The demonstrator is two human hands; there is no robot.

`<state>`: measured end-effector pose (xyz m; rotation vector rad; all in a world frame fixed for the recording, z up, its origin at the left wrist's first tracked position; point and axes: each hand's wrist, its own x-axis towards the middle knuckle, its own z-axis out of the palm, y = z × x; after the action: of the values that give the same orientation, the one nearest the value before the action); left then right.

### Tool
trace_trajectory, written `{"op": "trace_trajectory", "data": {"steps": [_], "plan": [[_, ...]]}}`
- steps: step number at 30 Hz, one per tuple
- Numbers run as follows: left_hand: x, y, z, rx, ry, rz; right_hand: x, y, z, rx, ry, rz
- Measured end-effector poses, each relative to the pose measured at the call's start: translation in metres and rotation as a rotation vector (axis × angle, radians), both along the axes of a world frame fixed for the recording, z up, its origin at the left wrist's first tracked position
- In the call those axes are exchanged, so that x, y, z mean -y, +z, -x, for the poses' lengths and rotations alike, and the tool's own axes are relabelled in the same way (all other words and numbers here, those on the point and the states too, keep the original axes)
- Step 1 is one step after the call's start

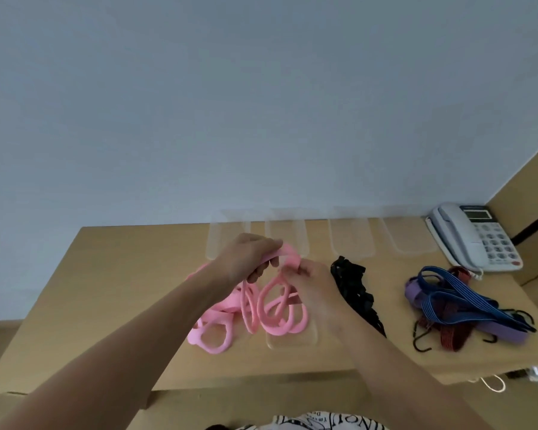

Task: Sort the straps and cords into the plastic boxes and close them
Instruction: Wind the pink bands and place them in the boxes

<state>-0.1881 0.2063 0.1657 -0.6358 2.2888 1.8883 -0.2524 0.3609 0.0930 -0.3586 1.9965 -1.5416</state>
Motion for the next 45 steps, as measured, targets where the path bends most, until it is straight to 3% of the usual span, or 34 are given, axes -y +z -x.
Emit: {"op": "trace_trajectory", "data": {"steps": [2, 5, 12, 18, 26, 28, 32, 34, 37, 40, 45], "plan": [[0.002, -0.008, -0.002, 0.017, 0.005, 0.078, -0.009, 0.006, 0.005, 0.104, -0.089, 0.092], [-0.004, -0.022, -0.005, 0.04, 0.058, 0.09, -0.018, 0.012, 0.008, 0.065, -0.108, 0.086], [-0.025, -0.029, -0.002, -0.113, 0.096, -0.072, -0.029, -0.005, -0.001, -0.299, 0.116, -0.343], [-0.03, -0.034, -0.001, -0.093, 0.05, 0.067, -0.028, -0.015, -0.009, -0.02, 0.174, -0.02], [-0.018, -0.048, -0.008, -0.172, 0.11, -0.058, -0.021, -0.004, -0.013, -0.261, 0.018, -0.145], [-0.01, -0.056, -0.013, -0.148, 0.071, -0.023, -0.022, 0.001, -0.012, -0.15, -0.038, -0.075], [-0.004, -0.072, -0.025, 0.048, -0.253, -0.109, -0.025, 0.011, -0.002, 0.277, -0.228, 0.247], [-0.006, -0.08, -0.027, 0.064, -0.249, -0.077, -0.026, 0.006, 0.004, 0.331, -0.273, 0.289], [-0.007, -0.096, -0.025, 0.091, -0.09, -0.006, -0.028, -0.012, 0.008, 0.29, -0.335, 0.183], [-0.005, -0.11, -0.02, 0.127, 0.003, 0.118, -0.036, -0.039, 0.01, 0.215, -0.33, -0.066], [-0.013, -0.136, -0.007, 0.172, -0.113, 0.419, -0.046, -0.05, 0.003, 0.051, -0.153, -0.336]]}}
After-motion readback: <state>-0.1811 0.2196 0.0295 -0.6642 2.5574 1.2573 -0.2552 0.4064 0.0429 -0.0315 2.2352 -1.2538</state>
